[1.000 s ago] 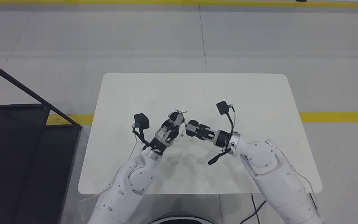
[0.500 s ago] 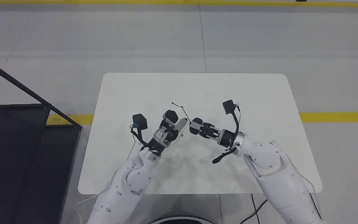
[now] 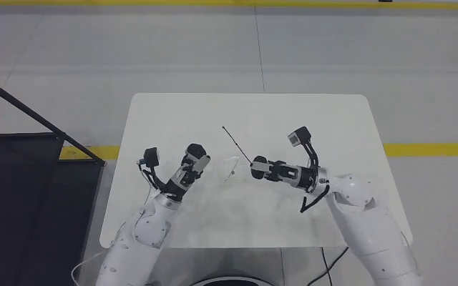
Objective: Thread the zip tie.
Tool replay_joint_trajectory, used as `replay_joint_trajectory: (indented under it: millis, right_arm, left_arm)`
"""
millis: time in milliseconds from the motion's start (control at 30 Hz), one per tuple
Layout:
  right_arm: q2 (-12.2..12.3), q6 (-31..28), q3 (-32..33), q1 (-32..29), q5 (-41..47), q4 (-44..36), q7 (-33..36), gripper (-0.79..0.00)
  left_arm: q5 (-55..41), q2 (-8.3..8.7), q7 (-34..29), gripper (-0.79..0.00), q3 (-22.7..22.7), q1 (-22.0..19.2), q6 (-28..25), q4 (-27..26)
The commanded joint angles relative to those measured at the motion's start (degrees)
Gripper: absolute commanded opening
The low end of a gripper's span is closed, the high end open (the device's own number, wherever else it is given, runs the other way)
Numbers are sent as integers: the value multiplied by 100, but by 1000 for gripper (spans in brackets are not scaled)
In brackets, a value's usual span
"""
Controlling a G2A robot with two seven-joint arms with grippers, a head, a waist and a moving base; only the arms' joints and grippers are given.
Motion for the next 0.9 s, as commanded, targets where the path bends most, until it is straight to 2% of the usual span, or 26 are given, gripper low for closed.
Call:
replay_joint_trajectory:
  millis: [0,67,100,400,467,533,600,867]
  right_arm:
    - [-2,-37,-38,153,476,228,753,-785]
    - [0,82,-79,354,848,520,1463,-785]
    - [5,143,-70,431,855,629,1557,-785]
    - [5,143,-70,431,855,629,1557,-785]
    - [-3,195,-116,358,871,520,1423,-785]
    - [-14,184,-146,335,999,494,1419,-785]
    - [-33,98,-155,330,1279,551,1486,-785]
    - [-116,11,-361,568,1908,984,2071,-785]
  left_arm:
    - [-402,50,-620,0,-87,-54,-58,9]
    - [-402,50,-620,0,-87,-54,-58,9]
    - [-402,50,-620,0,-87,-54,-58,9]
    - [-426,48,-615,0,-78,-47,-32,6]
    - [-848,33,-765,0,66,-32,119,-39]
    - [-1473,37,-1180,0,180,-94,228,-25]
    - [-2378,52,-1860,0,312,-164,385,-8]
    - [-5235,122,-4140,0,390,-496,1350,232]
